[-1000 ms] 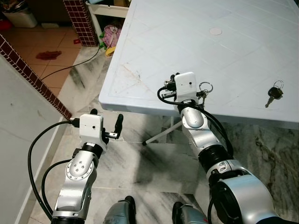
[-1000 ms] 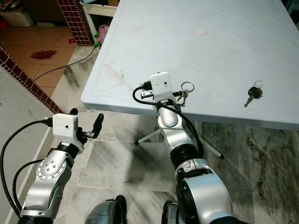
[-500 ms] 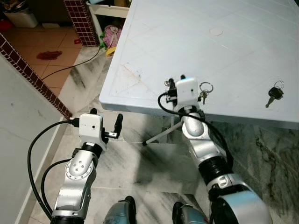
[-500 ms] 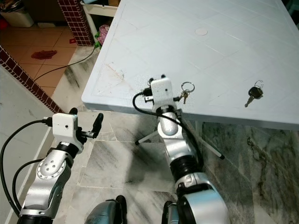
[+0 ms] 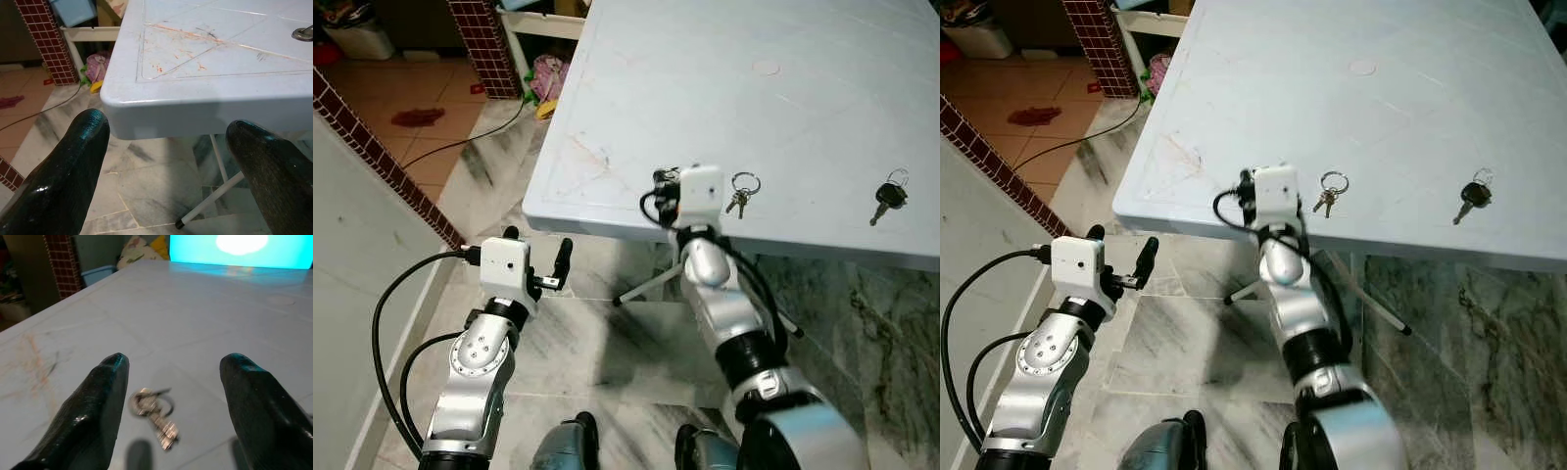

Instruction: Hang keys on a hook

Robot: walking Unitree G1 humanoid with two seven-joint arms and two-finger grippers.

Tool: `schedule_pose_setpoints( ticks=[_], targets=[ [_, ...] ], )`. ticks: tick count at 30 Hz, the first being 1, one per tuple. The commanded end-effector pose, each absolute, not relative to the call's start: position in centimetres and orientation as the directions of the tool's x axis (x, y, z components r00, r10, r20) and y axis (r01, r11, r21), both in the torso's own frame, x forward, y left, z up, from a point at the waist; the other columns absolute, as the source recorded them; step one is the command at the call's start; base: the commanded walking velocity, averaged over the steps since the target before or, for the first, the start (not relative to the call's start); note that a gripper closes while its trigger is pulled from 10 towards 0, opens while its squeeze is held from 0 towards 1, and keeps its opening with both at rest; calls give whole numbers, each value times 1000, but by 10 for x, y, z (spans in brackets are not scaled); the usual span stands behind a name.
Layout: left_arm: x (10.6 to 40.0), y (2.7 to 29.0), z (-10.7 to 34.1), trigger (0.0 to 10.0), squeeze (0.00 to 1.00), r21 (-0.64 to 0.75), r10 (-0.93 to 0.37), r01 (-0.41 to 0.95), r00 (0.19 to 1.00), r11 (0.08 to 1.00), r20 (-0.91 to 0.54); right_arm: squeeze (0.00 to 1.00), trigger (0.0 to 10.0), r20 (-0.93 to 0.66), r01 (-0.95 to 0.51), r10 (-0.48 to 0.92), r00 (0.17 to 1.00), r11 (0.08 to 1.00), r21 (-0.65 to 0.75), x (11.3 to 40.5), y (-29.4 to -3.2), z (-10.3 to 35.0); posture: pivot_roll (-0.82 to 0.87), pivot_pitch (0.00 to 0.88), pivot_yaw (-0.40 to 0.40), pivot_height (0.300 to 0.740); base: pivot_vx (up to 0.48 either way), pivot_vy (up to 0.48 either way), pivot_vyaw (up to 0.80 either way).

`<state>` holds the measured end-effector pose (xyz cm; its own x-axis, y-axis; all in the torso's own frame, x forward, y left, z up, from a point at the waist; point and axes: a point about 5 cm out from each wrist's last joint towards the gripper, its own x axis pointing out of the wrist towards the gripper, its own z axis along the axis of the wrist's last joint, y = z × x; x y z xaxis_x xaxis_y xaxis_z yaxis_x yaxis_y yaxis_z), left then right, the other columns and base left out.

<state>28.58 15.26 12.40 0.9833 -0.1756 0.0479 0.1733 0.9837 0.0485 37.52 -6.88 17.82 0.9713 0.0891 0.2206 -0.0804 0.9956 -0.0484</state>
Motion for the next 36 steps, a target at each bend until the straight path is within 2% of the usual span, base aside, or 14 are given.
schedule_pose_setpoints(
  ticks=[1, 2, 3, 4, 18, 21, 22, 25, 28, 29, 30, 31, 32, 36],
  targets=[
    [284, 157, 119, 10000, 0, 51, -166, 164, 986, 985, 28, 875, 10000, 177, -74, 76, 981, 997, -15, 376, -68, 171, 87, 213, 95, 740, 0, 0, 0],
    [283, 157, 119, 10000, 0, 51, -166, 164, 986, 985, 28, 584, 10000, 172, -76, 75, 982, 997, -1, 378, -68, 173, 87, 212, 95, 740, 0, 0, 0],
    [283, 157, 119, 10000, 0, 51, -166, 164, 986, 985, 27, 584, 10000, 170, -76, 74, 983, 997, 4, 379, -69, 174, 87, 212, 95, 740, 0, 0, 0],
    [282, 156, 118, 10000, 0, 50, -167, 165, 986, 985, 26, 0, 10000, 155, -73, 68, 986, 997, 30, 382, -69, 175, 87, 214, 95, 740, 0, 0, 0],
    [281, 154, 117, 10000, 0, 47, -172, 171, 985, 984, 21, 0, 10000, 79, -102, 94, 992, 989, 109, 389, -64, 171, 87, 225, 94, 740, 0, 0, 0],
    [280, 154, 117, 10000, 0, 46, -173, 172, 985, 984, 21, 0, 9608, 71, -116, 108, 992, 986, 122, 390, -61, 172, 88, 225, 92, 740, 0, 0, 0],
    [280, 154, 117, 10000, 0, 45, -172, 171, 985, 984, 21, 0, 4980, 73, -122, 114, 991, 986, 118, 391, -60, 174, 90, 227, 91, 740, 0, 0, 0],
    [280, 153, 116, 10000, 0, 44, -170, 169, 985, 985, 22, 0, 4275, 79, -127, 119, 990, 986, 108, 392, -59, 176, 93, 227, 87, 740, 0, 0, 0],
    [279, 154, 116, 10000, 0, 44, -167, 166, 986, 985, 22, 0, 4902, 82, -136, 127, 988, 985, 110, 394, -58, 179, 95, 227, 85, 740, 0, 0, 0],
    [279, 154, 116, 10000, 0, 44, -163, 162, 986, 986, 22, 0, 4000, 82, -139, 130, 988, 984, 115, 395, -58, 180, 97, 227, 84, 740, 0, 0, 0],
    [279, 154, 116, 10000, 0, 44, -163, 162, 986, 986, 22, 0, 4000, 82, -139, 130, 988, 984, 115, 395, -58, 180, 97, 227, 84, 740, 0, 0, 0],
    [279, 154, 117, 10000, 0, 44, -162, 161, 987, 986, 22, 0, 902, 79, -141, 132, 988, 981, 132, 395, -57, 181, 98, 228, 84, 740, 0, 0, 0],
    [279, 154, 117, 10000, 0, 44, -161, 160, 987, 986, 22, 0, 0, 73, -139, 130, 989, 980, 143, 396, -57, 181, 98, 228, 84, 740, 0, 0, 0],
    [278, 154, 117, 10000, 0, 45, -162, 161, 987, 986, 21, 0, 0, 62, -132, 123, 990, 976, 171, 396, -57, 180, 99, 231, 86, 740, 0, 0, 0]
  ],
)
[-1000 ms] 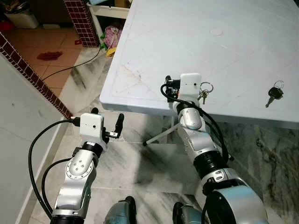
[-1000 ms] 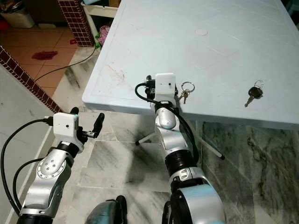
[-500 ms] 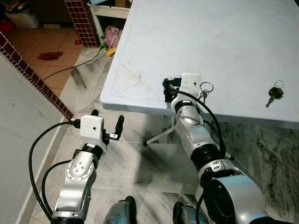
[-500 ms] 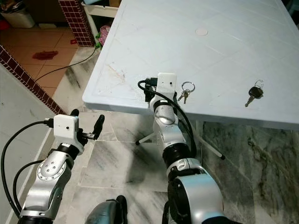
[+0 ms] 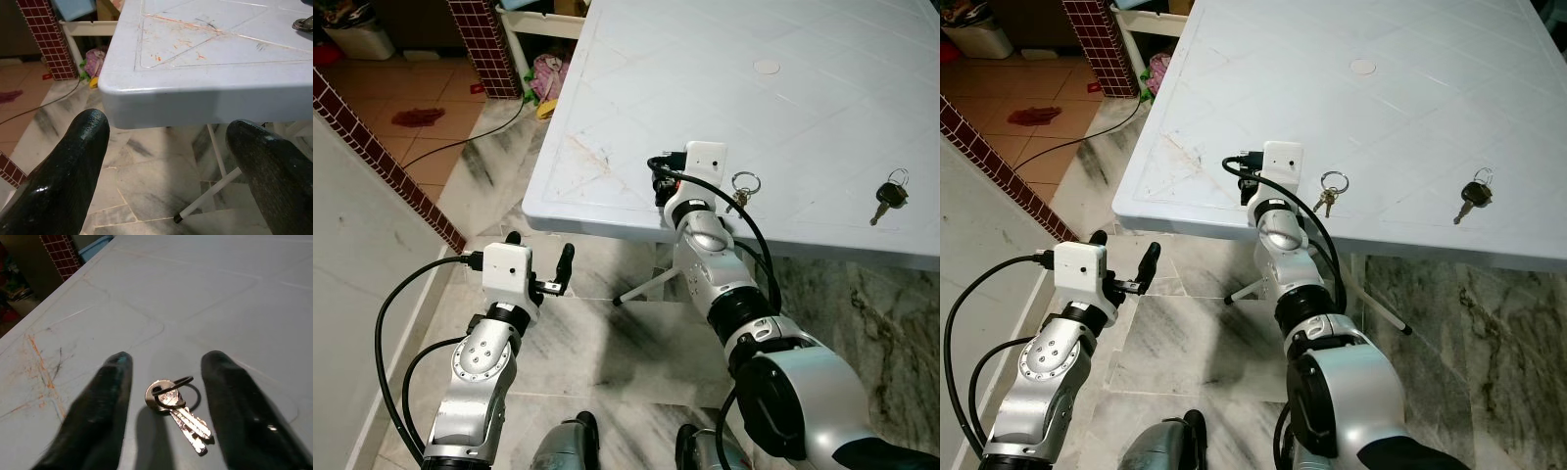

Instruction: Hang keys on a hook

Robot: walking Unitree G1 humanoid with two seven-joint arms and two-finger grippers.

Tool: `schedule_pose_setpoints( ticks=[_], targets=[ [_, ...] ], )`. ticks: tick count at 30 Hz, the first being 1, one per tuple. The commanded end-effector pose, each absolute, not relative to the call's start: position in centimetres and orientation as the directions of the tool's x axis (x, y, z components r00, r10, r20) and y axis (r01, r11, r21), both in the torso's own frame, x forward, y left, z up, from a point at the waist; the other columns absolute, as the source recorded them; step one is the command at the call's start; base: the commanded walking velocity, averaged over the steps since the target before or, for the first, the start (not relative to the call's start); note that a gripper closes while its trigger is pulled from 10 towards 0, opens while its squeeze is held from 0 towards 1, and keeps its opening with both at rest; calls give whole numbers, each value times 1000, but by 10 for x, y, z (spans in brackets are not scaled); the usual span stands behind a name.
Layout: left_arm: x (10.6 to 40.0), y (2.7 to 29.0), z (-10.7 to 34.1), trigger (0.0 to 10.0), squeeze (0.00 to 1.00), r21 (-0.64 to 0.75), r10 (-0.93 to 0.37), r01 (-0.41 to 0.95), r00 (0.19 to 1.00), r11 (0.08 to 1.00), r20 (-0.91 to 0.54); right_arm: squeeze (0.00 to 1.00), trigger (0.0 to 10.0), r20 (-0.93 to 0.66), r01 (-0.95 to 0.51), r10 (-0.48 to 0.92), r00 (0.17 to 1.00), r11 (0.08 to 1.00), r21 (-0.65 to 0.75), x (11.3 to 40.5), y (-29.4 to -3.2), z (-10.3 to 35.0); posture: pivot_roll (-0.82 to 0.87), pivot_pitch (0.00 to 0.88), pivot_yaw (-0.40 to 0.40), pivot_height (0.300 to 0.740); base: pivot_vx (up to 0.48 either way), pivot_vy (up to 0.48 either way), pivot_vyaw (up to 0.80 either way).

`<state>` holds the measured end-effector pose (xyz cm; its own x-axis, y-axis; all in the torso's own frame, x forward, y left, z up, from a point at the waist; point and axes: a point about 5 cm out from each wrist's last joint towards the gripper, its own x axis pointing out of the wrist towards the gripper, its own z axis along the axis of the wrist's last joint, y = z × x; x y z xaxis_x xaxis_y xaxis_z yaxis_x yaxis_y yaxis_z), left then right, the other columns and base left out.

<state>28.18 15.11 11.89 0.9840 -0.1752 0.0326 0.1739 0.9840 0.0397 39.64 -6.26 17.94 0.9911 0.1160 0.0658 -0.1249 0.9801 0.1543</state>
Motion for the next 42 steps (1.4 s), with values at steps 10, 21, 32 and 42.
schedule_pose_setpoints(
  ticks=[10, 21, 32, 42],
  targets=[
    [278, 154, 116, 10000, 0, 44, -165, 164, 986, 986, 17, 0, 0, 57, -123, 114, 992, 975, 183, 398, -60, 181, 98, 234, 84, 740, 0, 0, 0],
    [278, 154, 116, 10000, 0, 45, -163, 162, 986, 986, 16, 0, 0, 50, -109, 101, 994, 975, 193, 399, -63, 181, 101, 233, 85, 740, 0, 0, 0],
    [278, 154, 116, 10000, 0, 44, -164, 163, 986, 986, 17, 0, 0, 38, -103, 98, 994, 974, 201, 399, -64, 179, 102, 232, 85, 740, 0, 0, 0],
    [279, 155, 116, 10000, 0, 47, -164, 163, 986, 986, 17, 0, 0, 64, -130, 122, 991, 979, 156, 398, -60, 181, 104, 227, 88, 740, 0, 0, 0]
  ],
)
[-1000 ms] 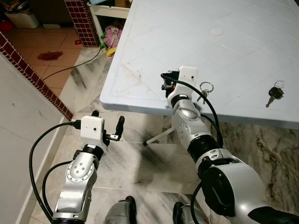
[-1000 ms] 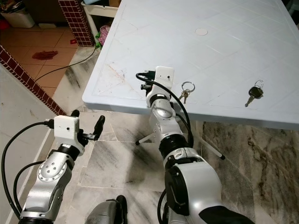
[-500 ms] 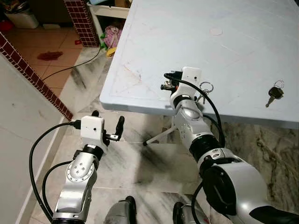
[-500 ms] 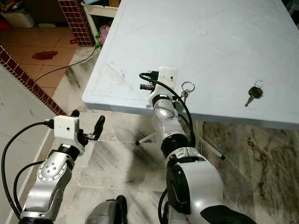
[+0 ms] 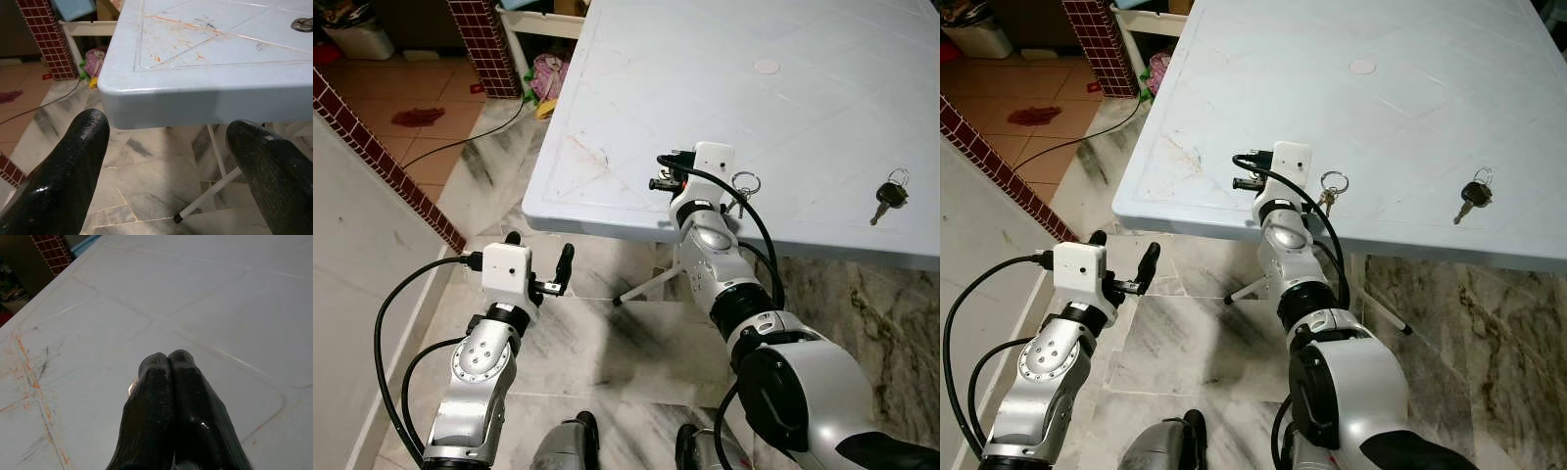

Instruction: Hang keys on a hook

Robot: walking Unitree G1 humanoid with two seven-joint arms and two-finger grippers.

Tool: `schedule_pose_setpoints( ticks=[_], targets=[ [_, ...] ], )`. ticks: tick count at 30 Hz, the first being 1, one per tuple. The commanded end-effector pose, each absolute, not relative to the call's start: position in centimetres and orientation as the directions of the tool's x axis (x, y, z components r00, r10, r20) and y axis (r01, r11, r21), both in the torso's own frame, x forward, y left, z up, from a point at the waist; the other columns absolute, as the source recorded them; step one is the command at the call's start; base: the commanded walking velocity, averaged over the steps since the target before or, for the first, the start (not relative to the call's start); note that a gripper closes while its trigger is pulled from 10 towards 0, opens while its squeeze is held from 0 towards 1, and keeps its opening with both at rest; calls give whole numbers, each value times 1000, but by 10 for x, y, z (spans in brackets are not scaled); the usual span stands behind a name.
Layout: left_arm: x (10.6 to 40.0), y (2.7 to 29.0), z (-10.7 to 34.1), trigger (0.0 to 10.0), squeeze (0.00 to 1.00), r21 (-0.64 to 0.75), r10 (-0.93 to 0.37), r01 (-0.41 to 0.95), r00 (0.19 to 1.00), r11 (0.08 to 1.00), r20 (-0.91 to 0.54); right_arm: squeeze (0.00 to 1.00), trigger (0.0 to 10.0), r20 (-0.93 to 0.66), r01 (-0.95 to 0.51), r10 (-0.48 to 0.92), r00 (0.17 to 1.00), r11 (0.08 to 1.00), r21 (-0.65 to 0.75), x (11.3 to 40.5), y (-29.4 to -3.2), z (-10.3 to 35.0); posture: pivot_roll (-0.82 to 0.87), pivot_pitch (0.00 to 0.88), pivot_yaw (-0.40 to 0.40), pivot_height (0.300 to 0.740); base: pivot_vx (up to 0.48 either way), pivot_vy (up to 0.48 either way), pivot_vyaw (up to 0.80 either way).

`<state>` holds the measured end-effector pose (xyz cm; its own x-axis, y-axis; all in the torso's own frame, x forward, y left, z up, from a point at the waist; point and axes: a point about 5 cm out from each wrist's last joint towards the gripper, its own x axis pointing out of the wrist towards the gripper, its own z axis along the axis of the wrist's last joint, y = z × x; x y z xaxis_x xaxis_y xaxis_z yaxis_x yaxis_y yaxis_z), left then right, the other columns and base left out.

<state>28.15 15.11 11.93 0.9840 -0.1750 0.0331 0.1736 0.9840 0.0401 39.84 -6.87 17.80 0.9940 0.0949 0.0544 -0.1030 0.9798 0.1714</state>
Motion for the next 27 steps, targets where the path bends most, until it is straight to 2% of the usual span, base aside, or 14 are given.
schedule_pose_setpoints(
  ticks=[1, 13, 14, 15, 16, 25, 26, 27],
  targets=[
    [279, 155, 116, 10000, 0, 49, -164, 163, 986, 985, 18, 0, 0, 84, -141, 130, 988, 981, 133, 398, -57, 184, 104, 228, 89, 740, 0, 0, 0],
    [279, 155, 116, 10000, 0, 52, -167, 166, 986, 985, 19, 0, 0, 177, -199, 199, 964, 980, -14, 392, -43, 191, 101, 220, 90, 740, 0, 0, 0],
    [279, 155, 116, 10000, 0, 52, -169, 168, 985, 984, 19, 0, 2627, 181, -204, 210, 961, 978, -50, 390, -42, 189, 101, 220, 90, 740, 0, 0, 0],
    [279, 155, 116, 10000, 0, 52, -169, 168, 985, 984, 19, 0, 2627, 181, -204, 210, 961, 978, -50, 390, -42, 189, 101, 220, 90, 740, 0, 0, 0],
    [279, 154, 116, 10000, 0, 52, -170, 168, 985, 984, 19, 1000, 10000, 185, -195, 205, 961, 978, -75, 389, -42, 187, 100, 219, 89, 740, 0, 0, 0],
    [278, 154, 116, 10000, 0, 50, -168, 167, 986, 985, 19, 1000, 10000, 185, -156, 173, 967, 983, -99, 383, -54, 172, 101, 224, 87, 740, 0, 0, 0],
    [278, 155, 116, 10000, 0, 50, -167, 166, 986, 985, 18, 1000, 10000, 192, -167, 190, 963, 977, -130, 381, -58, 169, 99, 227, 86, 740, 0, 0, 0],
    [278, 155, 115, 10000, 0, 47, -165, 164, 986, 985, 16, 1000, 10000, 204, -174, 220, 954, 959, -222, 376, -73, 160, 92, 232, 86, 740, 0, 0, 0]
  ],
)
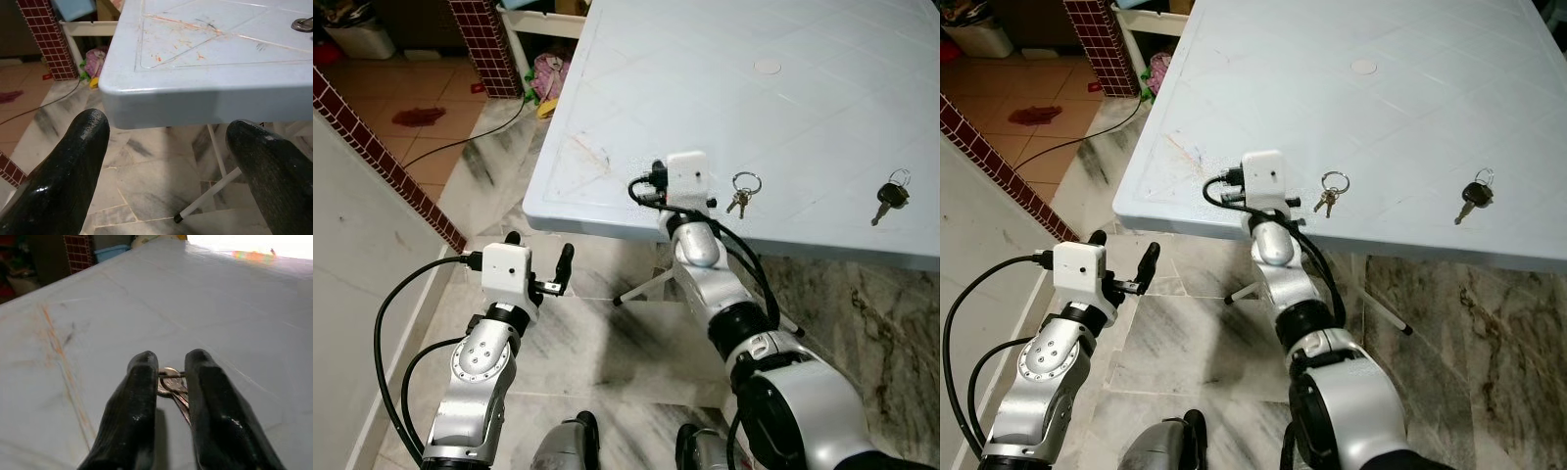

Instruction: Hang keys on a hook

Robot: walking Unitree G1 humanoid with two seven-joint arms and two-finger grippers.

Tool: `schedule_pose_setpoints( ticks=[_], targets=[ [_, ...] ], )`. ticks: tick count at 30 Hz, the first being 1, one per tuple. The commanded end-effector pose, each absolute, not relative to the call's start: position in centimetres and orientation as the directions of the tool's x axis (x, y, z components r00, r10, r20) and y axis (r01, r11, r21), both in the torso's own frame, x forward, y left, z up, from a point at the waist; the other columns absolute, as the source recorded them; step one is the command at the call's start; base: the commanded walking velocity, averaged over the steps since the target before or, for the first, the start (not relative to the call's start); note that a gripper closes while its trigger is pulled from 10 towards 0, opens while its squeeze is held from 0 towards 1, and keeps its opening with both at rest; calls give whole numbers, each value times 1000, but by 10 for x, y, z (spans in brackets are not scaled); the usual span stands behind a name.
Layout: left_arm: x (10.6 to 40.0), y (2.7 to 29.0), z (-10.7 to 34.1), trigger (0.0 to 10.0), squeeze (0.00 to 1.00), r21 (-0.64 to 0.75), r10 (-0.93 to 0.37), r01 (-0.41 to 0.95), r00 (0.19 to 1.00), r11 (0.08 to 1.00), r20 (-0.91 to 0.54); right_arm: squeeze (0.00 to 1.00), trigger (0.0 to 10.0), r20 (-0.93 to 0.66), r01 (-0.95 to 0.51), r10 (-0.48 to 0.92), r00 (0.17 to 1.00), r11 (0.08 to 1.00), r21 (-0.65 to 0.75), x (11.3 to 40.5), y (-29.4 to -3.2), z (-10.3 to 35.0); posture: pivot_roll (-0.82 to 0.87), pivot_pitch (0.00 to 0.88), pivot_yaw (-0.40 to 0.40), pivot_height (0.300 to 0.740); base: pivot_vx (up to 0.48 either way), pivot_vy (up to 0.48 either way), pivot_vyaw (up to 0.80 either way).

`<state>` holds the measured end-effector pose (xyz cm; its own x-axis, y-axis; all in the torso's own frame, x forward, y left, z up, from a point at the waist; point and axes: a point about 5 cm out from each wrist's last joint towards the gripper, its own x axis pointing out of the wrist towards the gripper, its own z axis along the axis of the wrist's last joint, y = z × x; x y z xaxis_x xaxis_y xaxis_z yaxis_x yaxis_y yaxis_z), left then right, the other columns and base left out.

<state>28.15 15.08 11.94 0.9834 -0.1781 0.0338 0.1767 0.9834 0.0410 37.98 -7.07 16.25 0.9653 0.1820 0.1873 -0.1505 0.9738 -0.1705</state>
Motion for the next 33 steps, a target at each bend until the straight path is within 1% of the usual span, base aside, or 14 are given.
schedule_pose_setpoints(
  ticks=[1, 3, 6, 11, 15, 17, 18, 25, 28, 31, 33],
  targets=[
    [278, 155, 115, 10000, 0, 47, -165, 164, 986, 985, 16, 1000, 10000, 204, -174, 220, 954, 959, -222, 376, -73, 160, 92, 232, 86, 740, 0, 0, 0],
    [278, 154, 115, 10000, 0, 45, -165, 164, 986, 985, 14, 1000, 10000, 190, -166, 220, 957, 950, -264, 374, -87, 152, 92, 232, 86, 740, 0, 0, 0],
    [277, 152, 113, 10000, 0, 40, -171, 171, 985, 984, 9, 1000, 10000, 159, -135, 183, 970, 953, -271, 371, -111, 142, 73, 242, 89, 740, 0, 0, 0],
    [278, 150, 113, 10000, 0, 36, -179, 179, 984, 983, 6, 1000, 10000, 156, -122, 181, 971, 938, -326, 370, -127, 141, 59, 245, 92, 740, 0, 0, 0],
    [278, 149, 112, 10000, 0, 35, -180, 180, 984, 983, 6, 1000, 10000, 159, -125, 188, 969, 931, -342, 370, -128, 142, 59, 245, 91, 740, 0, 0, 0],
    [278, 149, 112, 10000, 0, 34, -182, 182, 983, 983, 5, 1000, 10000, 171, -165, 236, 957, 923, -349, 370, -131, 146, 60, 244, 92, 740, 0, 0, 0],
    [278, 149, 112, 10000, 0, 34, -182, 182, 983, 983, 5, 1000, 10000, 171, -165, 236, 957, 923, -349, 370, -131, 146, 60, 244, 92, 740, 0, 0, 0],
    [278, 151, 113, 10000, 0, 39, -180, 180, 984, 983, 6, 1000, 10000, 184, -238, 298, 937, 926, -292, 372, -134, 155, 67, 242, 100, 740, 0, 0, 0],
    [279, 152, 114, 10000, 0, 42, -182, 182, 983, 982, 6, 1000, 10000, 184, -231, 286, 940, 934, -271, 377, -135, 160, 69, 243, 106, 740, 0, 0, 0],
    [279, 152, 114, 10000, 0, 45, -186, 185, 983, 982, 6, 1000, 10000, 195, -210, 248, 949, 958, -196, 383, -131, 167, 72, 243, 111, 740, 0, 0, 0],
    [279, 151, 114, 10000, 0, 47, -189, 189, 982, 981, 6, 1000, 10000, 206, -193, 220, 954, 971, -141, 387, -123, 175, 74, 243, 112, 740, 0, 0, 0]
  ],
)
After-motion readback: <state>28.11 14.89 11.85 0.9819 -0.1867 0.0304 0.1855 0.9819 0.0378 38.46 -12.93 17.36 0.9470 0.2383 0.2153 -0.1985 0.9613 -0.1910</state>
